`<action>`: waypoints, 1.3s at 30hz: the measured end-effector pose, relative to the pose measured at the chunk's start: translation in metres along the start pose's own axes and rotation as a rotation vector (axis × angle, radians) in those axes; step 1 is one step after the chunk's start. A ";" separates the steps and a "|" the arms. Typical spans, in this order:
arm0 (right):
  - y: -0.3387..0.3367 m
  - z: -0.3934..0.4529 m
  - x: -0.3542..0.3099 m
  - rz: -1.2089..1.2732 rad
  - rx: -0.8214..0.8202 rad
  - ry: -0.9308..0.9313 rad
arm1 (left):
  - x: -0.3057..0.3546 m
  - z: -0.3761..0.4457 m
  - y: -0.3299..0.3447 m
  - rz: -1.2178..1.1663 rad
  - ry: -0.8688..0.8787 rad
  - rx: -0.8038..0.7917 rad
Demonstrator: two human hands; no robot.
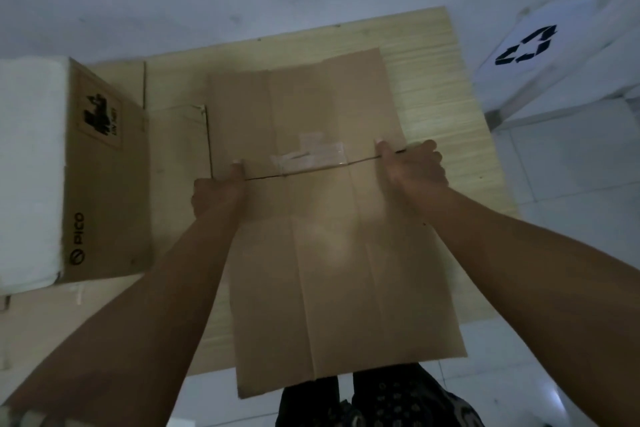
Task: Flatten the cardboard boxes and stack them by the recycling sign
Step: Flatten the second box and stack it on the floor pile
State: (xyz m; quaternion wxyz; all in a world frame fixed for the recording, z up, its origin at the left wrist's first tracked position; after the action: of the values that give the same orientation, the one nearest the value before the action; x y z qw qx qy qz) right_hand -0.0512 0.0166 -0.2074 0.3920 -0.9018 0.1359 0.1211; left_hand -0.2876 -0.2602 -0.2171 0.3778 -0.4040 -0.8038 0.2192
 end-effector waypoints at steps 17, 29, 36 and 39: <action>-0.002 -0.032 -0.036 -0.063 -0.069 -0.457 | 0.039 -0.045 -0.005 0.068 0.527 -0.193; -0.110 -0.112 0.032 0.058 0.209 -0.447 | 0.101 -0.172 -0.001 0.230 0.774 -0.142; -0.223 -0.116 0.114 0.152 0.343 -0.441 | 0.155 -0.281 0.062 0.185 0.918 -0.186; -0.275 -0.103 0.159 0.164 0.384 -0.422 | 0.172 -0.329 0.106 0.166 0.949 -0.193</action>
State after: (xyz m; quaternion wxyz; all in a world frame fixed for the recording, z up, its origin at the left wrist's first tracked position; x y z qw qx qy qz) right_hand 0.2023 0.0965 -0.0051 0.5641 -0.7518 0.1445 0.3093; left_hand -0.0448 -0.0434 -0.0091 0.6444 -0.5552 -0.5246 -0.0354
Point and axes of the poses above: each hand's wrist, its own z-axis towards the middle knuckle, its own y-axis out of the palm, x = y × z, the point moved 6 cm from there along z, towards the middle knuckle, and after that the axes turned 13 degrees about -x, right-handed, at the moved point
